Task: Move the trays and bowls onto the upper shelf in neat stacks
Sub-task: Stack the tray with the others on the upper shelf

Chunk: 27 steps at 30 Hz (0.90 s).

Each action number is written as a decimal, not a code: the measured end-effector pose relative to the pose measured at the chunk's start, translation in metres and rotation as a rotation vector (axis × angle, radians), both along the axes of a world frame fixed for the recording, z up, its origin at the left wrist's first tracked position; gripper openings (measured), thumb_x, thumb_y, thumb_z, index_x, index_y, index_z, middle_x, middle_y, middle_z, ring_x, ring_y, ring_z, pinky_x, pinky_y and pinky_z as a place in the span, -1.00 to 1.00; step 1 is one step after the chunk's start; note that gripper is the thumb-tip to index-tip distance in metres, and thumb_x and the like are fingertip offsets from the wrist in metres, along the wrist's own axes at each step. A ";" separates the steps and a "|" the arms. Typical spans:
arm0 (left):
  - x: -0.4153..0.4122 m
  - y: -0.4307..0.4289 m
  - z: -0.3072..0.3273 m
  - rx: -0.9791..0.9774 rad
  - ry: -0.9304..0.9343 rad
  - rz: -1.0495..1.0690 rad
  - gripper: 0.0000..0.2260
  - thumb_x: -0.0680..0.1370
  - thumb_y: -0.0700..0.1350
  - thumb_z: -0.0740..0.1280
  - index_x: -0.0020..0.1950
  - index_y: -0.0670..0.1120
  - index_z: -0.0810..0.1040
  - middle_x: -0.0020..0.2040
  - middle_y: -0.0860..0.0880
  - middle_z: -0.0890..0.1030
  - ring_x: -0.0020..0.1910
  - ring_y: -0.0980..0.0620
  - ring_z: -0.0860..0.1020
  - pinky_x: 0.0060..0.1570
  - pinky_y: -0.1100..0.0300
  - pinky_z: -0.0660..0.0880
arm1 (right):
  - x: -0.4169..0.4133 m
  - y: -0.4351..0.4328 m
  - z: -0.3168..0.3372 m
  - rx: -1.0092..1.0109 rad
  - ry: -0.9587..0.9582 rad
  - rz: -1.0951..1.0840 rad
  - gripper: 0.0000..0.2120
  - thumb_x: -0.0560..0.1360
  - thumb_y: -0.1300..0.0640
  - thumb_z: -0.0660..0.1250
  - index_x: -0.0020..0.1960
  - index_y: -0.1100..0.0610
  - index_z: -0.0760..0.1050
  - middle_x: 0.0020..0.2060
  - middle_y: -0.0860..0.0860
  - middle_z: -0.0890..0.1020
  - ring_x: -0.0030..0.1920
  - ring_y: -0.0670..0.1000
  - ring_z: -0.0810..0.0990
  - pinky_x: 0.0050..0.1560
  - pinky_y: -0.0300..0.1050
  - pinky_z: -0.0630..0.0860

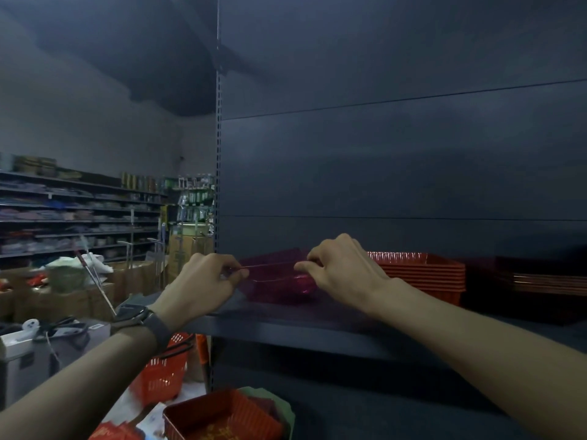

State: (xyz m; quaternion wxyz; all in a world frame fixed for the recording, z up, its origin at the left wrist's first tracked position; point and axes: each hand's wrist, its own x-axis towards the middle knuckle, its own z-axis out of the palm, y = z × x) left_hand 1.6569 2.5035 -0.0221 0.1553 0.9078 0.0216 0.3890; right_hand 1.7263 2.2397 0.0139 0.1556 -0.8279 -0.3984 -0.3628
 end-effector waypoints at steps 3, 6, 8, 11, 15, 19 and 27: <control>-0.004 -0.011 0.003 0.014 -0.069 0.011 -0.84 0.62 0.13 0.38 0.04 0.13 0.72 -0.17 0.08 0.70 -0.07 -0.01 0.64 -0.04 0.12 0.50 | -0.001 -0.007 -0.002 0.015 -0.039 0.023 -0.47 0.64 -0.20 0.32 -0.36 0.12 0.46 -0.53 -0.06 0.42 -0.45 0.01 0.37 -0.21 0.02 0.55; -0.008 -0.021 0.009 0.015 -0.102 0.032 -0.81 0.60 0.21 0.37 0.07 0.19 0.70 -0.16 0.08 0.72 -0.08 -0.04 0.65 -0.03 0.08 0.54 | -0.004 -0.017 -0.002 0.029 -0.054 0.012 -0.48 0.65 -0.21 0.30 -0.35 0.10 0.45 -0.53 -0.05 0.42 -0.43 0.00 0.41 -0.23 -0.01 0.49; -0.012 -0.028 0.011 0.004 -0.093 0.008 -0.79 0.57 0.25 0.38 0.11 0.22 0.70 -0.06 0.11 0.74 0.00 -0.01 0.67 0.07 0.07 0.59 | -0.008 -0.027 0.000 0.036 -0.056 0.000 -0.48 0.65 -0.21 0.30 -0.36 0.09 0.39 -0.52 -0.03 0.41 -0.44 0.00 0.40 -0.27 -0.05 0.37; -0.016 -0.044 0.013 -0.025 -0.113 -0.051 -0.77 0.55 0.24 0.44 0.13 0.20 0.74 0.00 0.19 0.75 0.03 0.15 0.66 0.13 0.19 0.57 | -0.015 -0.043 0.002 0.031 -0.082 -0.010 -0.51 0.66 -0.22 0.28 -0.28 0.12 0.46 -0.47 -0.04 0.41 -0.43 -0.01 0.39 -0.25 -0.07 0.34; -0.021 -0.066 0.014 -0.124 -0.168 -0.133 -0.86 0.51 0.12 0.53 -0.01 0.10 0.79 -0.20 0.18 0.75 -0.16 0.31 0.66 -0.15 0.48 0.48 | -0.022 -0.067 -0.001 0.058 -0.126 -0.002 -0.55 0.64 -0.24 0.28 -0.21 0.09 0.53 -0.38 -0.03 0.52 -0.33 0.00 0.50 -0.18 -0.06 0.45; -0.027 -0.095 0.013 -0.120 -0.239 -0.167 -0.86 0.50 0.14 0.52 -0.06 0.11 0.78 -0.28 0.21 0.72 -0.28 0.30 0.65 -0.21 0.32 0.53 | -0.025 -0.095 -0.005 0.159 -0.133 0.028 -0.64 0.60 -0.29 0.30 0.00 -0.02 0.65 -0.24 -0.08 0.67 -0.18 -0.02 0.65 -0.06 0.00 0.59; -0.020 -0.159 0.010 0.002 -0.495 -0.275 -0.92 0.50 -0.06 0.59 -0.06 0.12 0.79 -0.08 0.24 0.75 -0.12 0.35 0.66 -0.03 0.43 0.52 | -0.048 -0.165 -0.008 0.145 -0.205 -0.077 -0.52 0.55 -0.37 0.23 0.38 -0.19 0.42 -0.21 -0.15 0.69 -0.19 0.03 0.69 -0.12 0.02 0.62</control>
